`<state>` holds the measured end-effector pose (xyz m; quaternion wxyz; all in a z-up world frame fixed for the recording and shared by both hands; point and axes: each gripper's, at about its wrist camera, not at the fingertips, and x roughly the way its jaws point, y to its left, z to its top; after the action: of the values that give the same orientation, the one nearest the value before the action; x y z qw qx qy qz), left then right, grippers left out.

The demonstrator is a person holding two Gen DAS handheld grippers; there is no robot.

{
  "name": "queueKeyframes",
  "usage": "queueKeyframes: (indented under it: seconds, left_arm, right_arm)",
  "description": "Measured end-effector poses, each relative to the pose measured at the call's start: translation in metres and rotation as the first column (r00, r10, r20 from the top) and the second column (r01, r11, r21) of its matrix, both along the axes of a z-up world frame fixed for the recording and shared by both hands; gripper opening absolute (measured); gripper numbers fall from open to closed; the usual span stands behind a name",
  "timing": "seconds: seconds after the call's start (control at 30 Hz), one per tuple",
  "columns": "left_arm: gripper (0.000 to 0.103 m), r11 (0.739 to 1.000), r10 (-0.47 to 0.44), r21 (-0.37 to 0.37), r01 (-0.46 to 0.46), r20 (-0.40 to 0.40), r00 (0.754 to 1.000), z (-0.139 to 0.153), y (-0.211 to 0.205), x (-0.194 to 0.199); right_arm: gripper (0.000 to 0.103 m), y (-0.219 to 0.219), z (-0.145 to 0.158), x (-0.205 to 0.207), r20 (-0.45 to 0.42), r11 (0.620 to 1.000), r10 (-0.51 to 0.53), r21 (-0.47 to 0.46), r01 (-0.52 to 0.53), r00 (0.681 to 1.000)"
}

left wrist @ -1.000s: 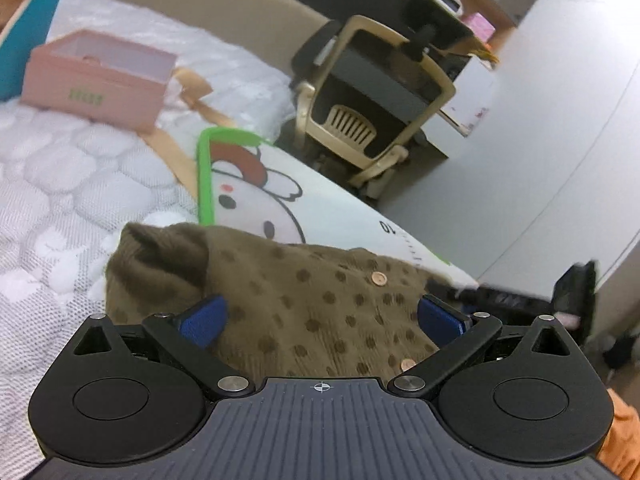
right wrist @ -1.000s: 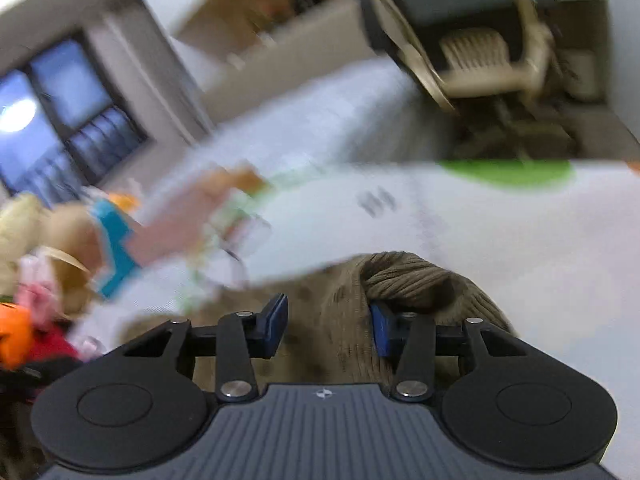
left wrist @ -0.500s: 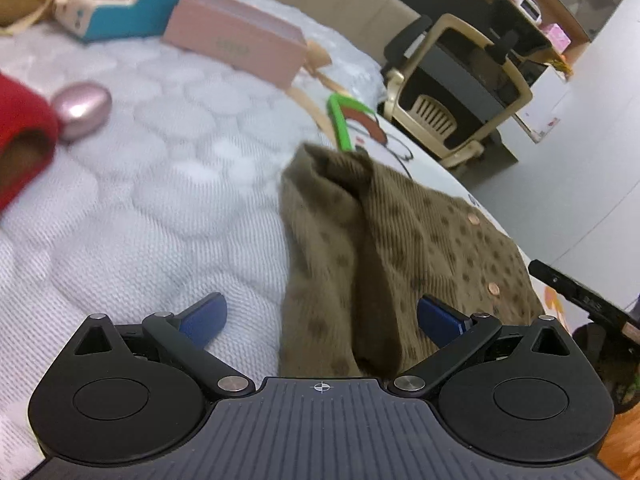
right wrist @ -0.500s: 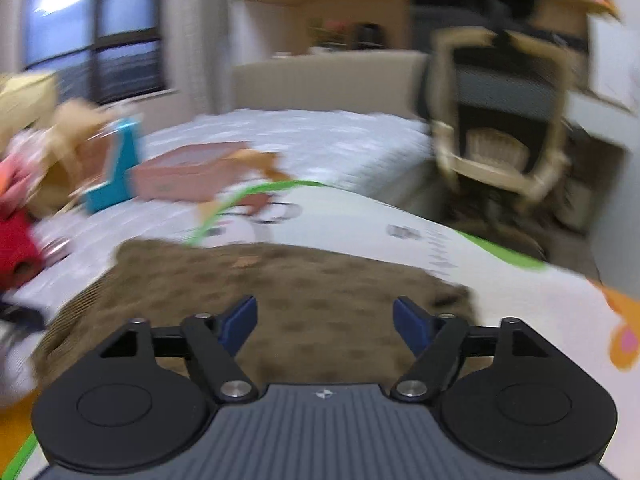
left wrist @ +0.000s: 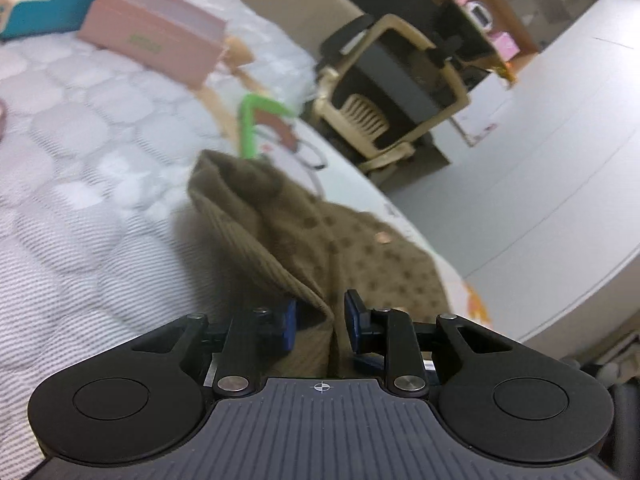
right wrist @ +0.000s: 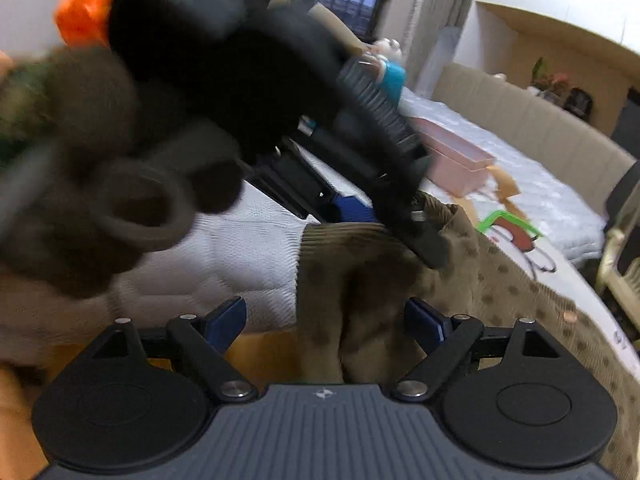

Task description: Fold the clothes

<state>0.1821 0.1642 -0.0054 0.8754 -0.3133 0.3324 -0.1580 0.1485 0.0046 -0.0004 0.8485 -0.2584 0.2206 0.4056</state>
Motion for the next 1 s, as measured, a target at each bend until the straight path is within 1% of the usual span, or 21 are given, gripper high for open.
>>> queueKeyframes:
  seconds: [0.07, 0.1, 0.13, 0.17, 0.23, 0.3, 0.4, 0.43, 0.5, 0.57, 0.6, 0.63, 0.67, 0.7, 0.73, 0.83, 0.87, 0.9, 0.93, 0.97, 1.0]
  left_arm:
    - [0.035, 1.000, 0.000, -0.001, 0.000, 0.015, 1.000, 0.005, -0.001, -0.001]
    - [0.040, 1.000, 0.001, -0.002, -0.001, 0.023, 1.000, 0.007, -0.002, -0.002]
    - [0.046, 1.000, 0.018, -0.012, -0.018, 0.024, 1.000, 0.007, 0.003, -0.001]
    - [0.050, 0.999, 0.038, -0.023, -0.037, 0.024, 0.999, 0.006, 0.008, -0.001]
    - [0.075, 0.996, 0.077, -0.046, -0.076, 0.025, 0.997, 0.005, 0.019, 0.001]
    - [0.088, 0.991, 0.117, -0.068, -0.115, 0.024, 0.993, 0.004, 0.029, 0.002]
    - [0.093, 0.980, 0.176, -0.102, -0.173, 0.021, 0.984, 0.002, 0.045, 0.005]
    - [0.094, 0.980, 0.167, -0.110, -0.166, 0.001, 0.986, -0.005, 0.043, 0.011]
    - [0.094, 0.981, 0.142, -0.125, -0.146, -0.043, 0.989, -0.019, 0.037, 0.026]
    - [0.094, 0.985, 0.119, -0.121, -0.126, -0.068, 0.991, -0.030, 0.027, 0.041]
    - [0.091, 0.986, 0.107, -0.118, -0.116, -0.080, 0.991, -0.035, 0.021, 0.049]
    - [0.080, 0.987, 0.104, -0.113, -0.112, -0.073, 0.992, -0.036, 0.018, 0.054]
    - [0.070, 0.988, 0.102, -0.108, -0.108, -0.062, 0.993, -0.035, 0.015, 0.059]
    - [0.055, 0.989, 0.099, -0.103, -0.104, -0.052, 0.994, -0.034, 0.012, 0.064]
    - [0.049, 0.989, 0.098, -0.103, -0.103, -0.047, 0.994, -0.031, 0.011, 0.067]
    - [0.045, 0.992, 0.074, -0.103, -0.077, -0.030, 0.997, -0.018, 0.005, 0.069]
    - [0.045, 0.994, 0.058, -0.095, -0.059, -0.019, 0.998, -0.011, 0.001, 0.067]
    - [0.045, 0.995, 0.041, -0.086, -0.041, -0.006, 0.999, -0.004, -0.004, 0.066]
    - [0.045, 0.997, 0.025, -0.073, -0.024, 0.009, 1.000, 0.005, -0.011, 0.066]
    - [0.045, 0.998, 0.008, -0.058, -0.007, 0.024, 1.000, 0.015, -0.019, 0.066]
    - [0.045, 0.999, -0.009, -0.044, 0.011, 0.039, 0.999, 0.024, -0.027, 0.066]
  right_arm:
    - [0.065, -0.005, 0.004, 0.010, -0.006, 0.998, -0.055, 0.032, 0.055, 0.998]
    - [0.040, -0.010, 0.007, 0.016, -0.014, 0.995, -0.084, 0.053, 0.085, 0.996]
    - [0.033, -0.015, 0.011, 0.022, -0.023, 0.991, -0.113, 0.074, 0.114, 0.993]
    - [0.032, -0.019, 0.014, 0.028, -0.032, 0.985, -0.141, 0.094, 0.144, 0.989]
    - [0.031, -0.029, 0.020, 0.040, -0.052, 0.970, -0.197, 0.134, 0.203, 0.979]
    - [0.031, -0.038, 0.027, 0.049, -0.067, 0.953, -0.243, 0.167, 0.251, 0.968]
    - [0.031, -0.046, 0.033, 0.050, -0.082, 0.945, -0.259, 0.187, 0.270, 0.962]
    - [0.031, -0.047, 0.033, 0.050, -0.091, 0.944, -0.257, 0.191, 0.270, 0.962]
    - [0.031, -0.042, 0.031, 0.045, -0.089, 0.950, -0.237, 0.189, 0.250, 0.967]
    - [0.036, -0.038, 0.026, 0.036, -0.043, 0.962, -0.215, 0.161, 0.219, 0.976]
    - [0.051, -0.036, 0.024, 0.031, -0.016, 0.969, -0.202, 0.145, 0.202, 0.979]
    - [0.074, -0.031, 0.020, 0.026, 0.012, 0.974, -0.193, 0.121, 0.190, 0.981]
    - [0.081, -0.025, 0.016, 0.022, 0.039, 0.979, -0.184, 0.095, 0.180, 0.982]
    - [0.084, -0.019, 0.012, 0.020, 0.056, 0.982, -0.178, 0.067, 0.174, 0.982]
    - [0.084, -0.014, 0.007, 0.020, 0.064, 0.984, -0.175, 0.044, 0.172, 0.983]
    - [0.081, -0.004, -0.003, 0.020, 0.081, 0.988, -0.151, 0.006, 0.151, 0.985]
    - [0.076, -0.001, -0.005, 0.019, 0.096, 0.991, -0.136, 0.001, 0.137, 0.986]
    - [0.058, -0.002, -0.005, 0.018, 0.115, 0.991, -0.135, 0.009, 0.135, 0.984]
    - [0.050, -0.004, -0.004, 0.017, 0.137, 0.990, -0.141, 0.023, 0.139, 0.981]
    - [0.048, -0.007, -0.002, 0.016, 0.158, 0.989, -0.146, 0.038, 0.142, 0.977]
    - [0.042, -0.016, 0.005, 0.016, 0.159, 0.985, -0.165, 0.079, 0.154, 0.973]
